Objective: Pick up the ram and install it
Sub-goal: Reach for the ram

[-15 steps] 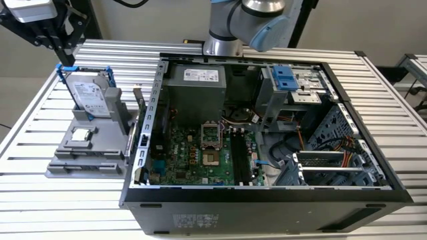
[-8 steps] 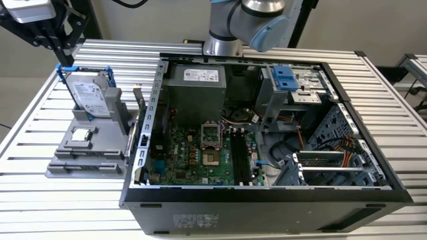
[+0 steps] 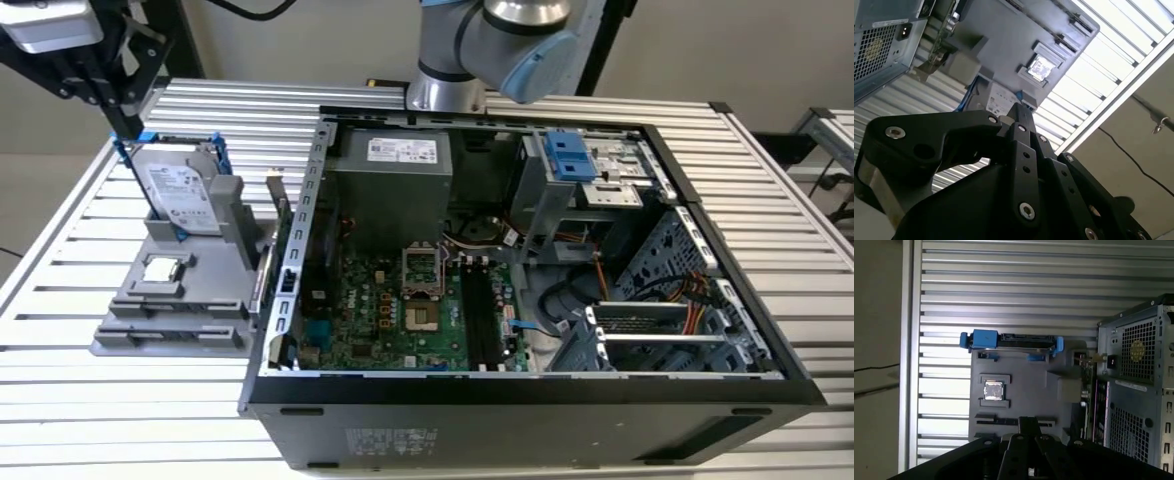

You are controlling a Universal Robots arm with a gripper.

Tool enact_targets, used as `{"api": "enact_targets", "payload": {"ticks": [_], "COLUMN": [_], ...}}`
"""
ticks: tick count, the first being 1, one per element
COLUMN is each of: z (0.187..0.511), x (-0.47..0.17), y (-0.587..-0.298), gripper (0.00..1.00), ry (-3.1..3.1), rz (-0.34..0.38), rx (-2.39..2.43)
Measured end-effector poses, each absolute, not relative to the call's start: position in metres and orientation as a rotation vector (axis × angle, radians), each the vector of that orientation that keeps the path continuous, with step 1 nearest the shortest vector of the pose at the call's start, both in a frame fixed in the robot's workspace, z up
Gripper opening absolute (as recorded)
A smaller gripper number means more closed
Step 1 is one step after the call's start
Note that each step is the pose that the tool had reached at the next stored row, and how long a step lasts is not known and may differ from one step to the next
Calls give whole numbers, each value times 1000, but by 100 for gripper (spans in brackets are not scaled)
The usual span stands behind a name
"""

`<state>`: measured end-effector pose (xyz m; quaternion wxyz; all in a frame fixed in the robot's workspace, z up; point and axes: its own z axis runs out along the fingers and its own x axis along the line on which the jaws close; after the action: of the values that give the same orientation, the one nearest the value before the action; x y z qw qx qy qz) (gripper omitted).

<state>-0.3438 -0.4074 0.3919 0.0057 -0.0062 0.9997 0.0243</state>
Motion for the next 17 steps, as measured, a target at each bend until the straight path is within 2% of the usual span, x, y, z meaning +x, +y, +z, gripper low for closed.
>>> {"api": "enact_targets", "payload": {"ticks": [17], "z": [391], "x": [-344], "y": [-433], "gripper": [0], "ry": [3129], "rz": [76], "rx": [1]}}
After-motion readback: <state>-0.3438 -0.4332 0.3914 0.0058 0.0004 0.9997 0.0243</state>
